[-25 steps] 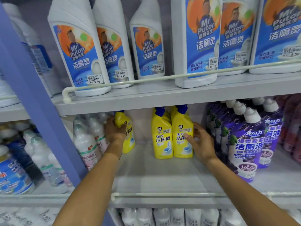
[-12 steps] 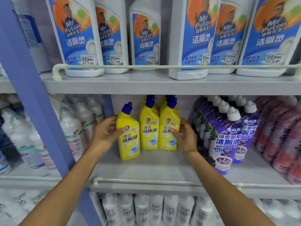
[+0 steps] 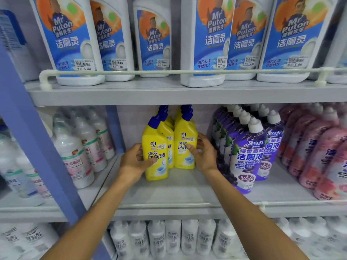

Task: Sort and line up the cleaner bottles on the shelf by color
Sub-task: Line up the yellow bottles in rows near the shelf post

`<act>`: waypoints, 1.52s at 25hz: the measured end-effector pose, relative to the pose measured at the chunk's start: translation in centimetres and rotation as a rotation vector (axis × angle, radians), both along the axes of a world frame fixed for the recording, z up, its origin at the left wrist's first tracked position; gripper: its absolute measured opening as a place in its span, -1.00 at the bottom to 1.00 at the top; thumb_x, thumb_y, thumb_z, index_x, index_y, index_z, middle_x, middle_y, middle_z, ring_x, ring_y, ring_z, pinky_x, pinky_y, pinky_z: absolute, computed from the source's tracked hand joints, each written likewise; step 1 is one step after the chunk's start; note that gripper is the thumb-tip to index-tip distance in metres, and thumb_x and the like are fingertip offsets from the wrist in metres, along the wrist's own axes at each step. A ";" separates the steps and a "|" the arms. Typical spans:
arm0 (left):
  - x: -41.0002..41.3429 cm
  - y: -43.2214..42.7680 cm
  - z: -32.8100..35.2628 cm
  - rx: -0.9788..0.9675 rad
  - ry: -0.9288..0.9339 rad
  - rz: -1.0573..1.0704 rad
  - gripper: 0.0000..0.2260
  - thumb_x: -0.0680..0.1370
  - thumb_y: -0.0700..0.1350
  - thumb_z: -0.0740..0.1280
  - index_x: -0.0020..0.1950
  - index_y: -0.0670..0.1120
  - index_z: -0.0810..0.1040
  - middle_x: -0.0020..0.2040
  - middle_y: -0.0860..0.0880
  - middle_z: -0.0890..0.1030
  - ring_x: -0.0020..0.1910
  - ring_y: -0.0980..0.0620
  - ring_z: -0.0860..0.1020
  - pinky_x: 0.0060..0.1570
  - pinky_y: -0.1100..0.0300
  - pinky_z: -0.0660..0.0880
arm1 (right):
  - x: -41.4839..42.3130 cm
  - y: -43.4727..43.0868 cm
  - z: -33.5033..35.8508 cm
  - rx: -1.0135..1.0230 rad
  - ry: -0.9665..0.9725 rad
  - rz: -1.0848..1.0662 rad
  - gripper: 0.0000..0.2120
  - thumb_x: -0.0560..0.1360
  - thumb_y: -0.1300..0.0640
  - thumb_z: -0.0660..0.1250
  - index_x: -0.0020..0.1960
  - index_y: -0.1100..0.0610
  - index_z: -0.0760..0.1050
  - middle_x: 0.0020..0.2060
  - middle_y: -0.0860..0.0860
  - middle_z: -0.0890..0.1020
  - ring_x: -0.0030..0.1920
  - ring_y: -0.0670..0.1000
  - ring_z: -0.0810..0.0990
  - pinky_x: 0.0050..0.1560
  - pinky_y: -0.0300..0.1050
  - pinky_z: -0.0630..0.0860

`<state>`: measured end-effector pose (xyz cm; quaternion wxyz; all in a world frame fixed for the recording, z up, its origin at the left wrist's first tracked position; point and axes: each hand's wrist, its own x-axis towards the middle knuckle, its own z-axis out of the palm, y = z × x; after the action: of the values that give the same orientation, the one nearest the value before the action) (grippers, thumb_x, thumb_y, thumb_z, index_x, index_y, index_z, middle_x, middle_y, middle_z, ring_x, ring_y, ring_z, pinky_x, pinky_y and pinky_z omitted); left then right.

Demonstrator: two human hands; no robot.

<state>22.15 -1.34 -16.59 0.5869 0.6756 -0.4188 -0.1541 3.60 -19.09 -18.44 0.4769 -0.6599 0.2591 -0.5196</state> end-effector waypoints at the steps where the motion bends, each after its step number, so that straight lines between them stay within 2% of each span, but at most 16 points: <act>1: -0.2 -0.4 0.0 -0.016 0.011 -0.002 -0.58 0.38 -0.29 0.64 0.17 -0.18 0.59 0.03 -0.08 0.73 -0.11 0.08 0.71 -0.17 0.35 0.62 | 0.0 -0.1 -0.1 0.007 -0.002 0.008 -0.59 0.48 0.21 0.54 0.23 -0.09 0.53 0.06 0.04 0.73 0.08 0.05 0.72 0.13 0.03 0.67; 2: -0.4 -0.8 0.0 -0.032 0.024 0.003 -0.55 0.33 -0.22 0.67 0.15 -0.13 0.60 0.02 -0.06 0.73 -0.09 0.03 0.70 -0.16 0.36 0.61 | 0.0 -0.2 -0.3 0.012 -0.006 0.013 -0.59 0.48 0.23 0.54 0.25 -0.04 0.53 0.07 0.05 0.73 0.09 0.06 0.72 0.13 0.01 0.66; 4: -0.4 -1.1 -0.5 -0.047 0.027 0.016 -0.53 0.23 0.01 0.65 0.08 0.00 0.62 -0.02 0.03 0.74 -0.09 0.06 0.70 -0.14 0.35 0.60 | -0.1 -0.2 -0.3 0.006 -0.003 0.016 -0.58 0.49 0.25 0.53 0.28 0.02 0.52 0.08 0.05 0.73 0.08 0.02 0.72 0.11 -0.06 0.66; 6: 0.0 -1.2 -1.1 -0.054 0.044 -0.001 -0.51 0.20 0.14 0.61 0.08 0.06 0.64 -0.04 0.03 0.76 -0.07 0.07 0.72 -0.05 0.24 0.64 | 0.0 -0.1 -0.2 0.002 0.003 0.011 -0.60 0.50 0.26 0.52 0.27 0.02 0.51 0.05 0.03 0.73 0.04 -0.08 0.72 0.06 -0.19 0.64; 8: -0.1 -1.2 -1.4 -0.065 0.058 -0.021 -0.49 0.22 0.13 0.60 0.13 0.02 0.66 0.00 0.04 0.77 -0.02 0.02 0.74 0.01 0.13 0.66 | 0.0 0.0 -0.2 0.001 0.007 0.007 -0.61 0.50 0.27 0.51 0.25 0.02 0.51 0.03 -0.01 0.72 -0.01 -0.18 0.70 0.03 -0.26 0.62; 10: -0.7 -1.2 -1.5 -0.069 0.055 -0.019 -0.47 0.25 0.08 0.61 0.17 -0.04 0.67 -0.02 0.10 0.78 -0.06 0.08 0.74 -0.03 0.21 0.66 | 0.0 0.0 -0.3 -0.003 0.015 0.007 -0.61 0.51 0.27 0.51 0.27 0.04 0.51 0.03 -0.02 0.71 -0.02 -0.21 0.69 0.02 -0.29 0.61; 13: -1.6 -1.6 -1.5 -0.074 0.050 -0.008 -0.61 0.38 -0.21 0.64 0.16 -0.04 0.66 -0.12 0.22 0.76 -0.16 0.23 0.71 -0.16 0.36 0.61 | -0.2 -0.2 -0.4 0.003 0.022 0.021 -0.62 0.51 0.25 0.51 0.28 0.07 0.51 0.05 -0.02 0.71 -0.01 -0.22 0.69 0.02 -0.30 0.61; 16: -1.7 -1.7 -1.7 -0.071 0.065 0.035 -0.66 0.44 -0.33 0.58 0.14 -0.06 0.65 -0.18 0.17 0.75 -0.22 0.29 0.69 -0.22 0.40 0.58 | -0.2 -0.2 -0.3 0.025 0.028 0.040 -0.63 0.51 0.27 0.50 0.26 0.07 0.51 0.04 -0.05 0.70 -0.02 -0.25 0.68 0.00 -0.34 0.59; 18: -1.9 -1.5 -1.7 -0.068 0.043 0.048 -0.68 0.45 -0.31 0.58 0.15 -0.08 0.66 -0.18 0.15 0.74 -0.23 0.31 0.67 -0.24 0.42 0.56 | -0.2 -0.4 -0.4 0.051 0.028 0.049 -0.61 0.50 0.29 0.51 0.27 0.09 0.50 0.04 -0.04 0.70 -0.03 -0.24 0.68 0.01 -0.33 0.58; 22: -1.6 -1.3 -1.7 -0.044 0.015 0.054 -0.67 0.45 -0.28 0.59 0.16 -0.06 0.65 -0.21 0.31 0.71 -0.24 0.33 0.66 -0.25 0.45 0.55 | -0.2 -0.9 -0.3 0.096 0.051 0.057 -0.60 0.48 0.31 0.52 0.27 0.15 0.51 0.06 0.04 0.71 0.01 -0.09 0.69 0.06 -0.23 0.59; 26: -1.2 -1.2 -1.7 -0.049 0.001 0.056 -0.65 0.44 -0.27 0.59 0.19 -0.07 0.65 -0.16 0.19 0.71 -0.23 0.37 0.64 -0.24 0.48 0.53 | -0.1 -0.8 -0.1 0.102 0.053 0.039 -0.60 0.49 0.32 0.51 0.29 0.24 0.52 0.06 0.07 0.71 0.01 -0.04 0.68 0.07 -0.21 0.61; 29: -1.3 -1.2 -2.1 -0.067 -0.004 0.031 -0.65 0.48 -0.29 0.56 0.22 -0.07 0.61 -0.17 0.23 0.69 -0.19 0.41 0.62 -0.23 0.51 0.50 | -0.1 -0.8 -0.4 0.117 0.072 0.024 -0.59 0.50 0.30 0.50 0.31 0.24 0.52 0.06 0.04 0.70 0.05 -0.03 0.68 0.13 -0.15 0.62; 31: -1.1 -1.4 -2.5 -0.084 0.012 0.011 -0.65 0.50 -0.28 0.54 0.24 -0.08 0.60 -0.19 0.30 0.70 -0.18 0.42 0.62 -0.22 0.51 0.50 | -0.1 -0.7 -0.2 0.133 0.085 0.019 -0.60 0.51 0.31 0.49 0.32 0.25 0.52 0.08 0.08 0.71 0.06 0.01 0.68 0.15 -0.11 0.62; 33: -0.9 -1.5 -2.9 -0.091 0.030 -0.020 -0.64 0.49 -0.25 0.56 0.26 -0.08 0.60 -0.16 0.41 0.67 -0.18 0.41 0.62 -0.21 0.48 0.52 | -0.1 -0.6 -0.2 0.139 0.092 0.012 -0.60 0.52 0.33 0.48 0.32 0.28 0.51 0.11 0.14 0.70 0.05 0.01 0.69 0.12 -0.11 0.63; 35: -0.8 -1.5 -3.3 -0.110 0.045 -0.026 -0.61 0.44 -0.10 0.58 0.24 -0.01 0.61 -0.11 0.37 0.69 -0.16 0.34 0.64 -0.16 0.39 0.58 | 0.0 -0.3 -0.1 0.139 0.099 0.000 -0.61 0.53 0.34 0.46 0.33 0.31 0.49 0.12 0.18 0.69 0.03 0.00 0.69 0.07 -0.19 0.64; 38: -0.8 -1.6 -3.4 -0.120 0.095 -0.028 -0.62 0.38 0.02 0.53 0.18 0.12 0.61 -0.08 0.31 0.70 -0.15 0.25 0.67 -0.11 0.25 0.65 | -0.1 0.0 0.2 0.141 0.101 0.004 -0.65 0.54 0.33 0.45 0.31 0.28 0.51 0.14 0.23 0.69 0.07 0.06 0.70 0.09 -0.12 0.65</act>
<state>21.37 -2.91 -20.04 0.6435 0.6250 -0.4084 -0.1689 3.49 -19.09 -18.21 0.5097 -0.6504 0.3175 -0.4651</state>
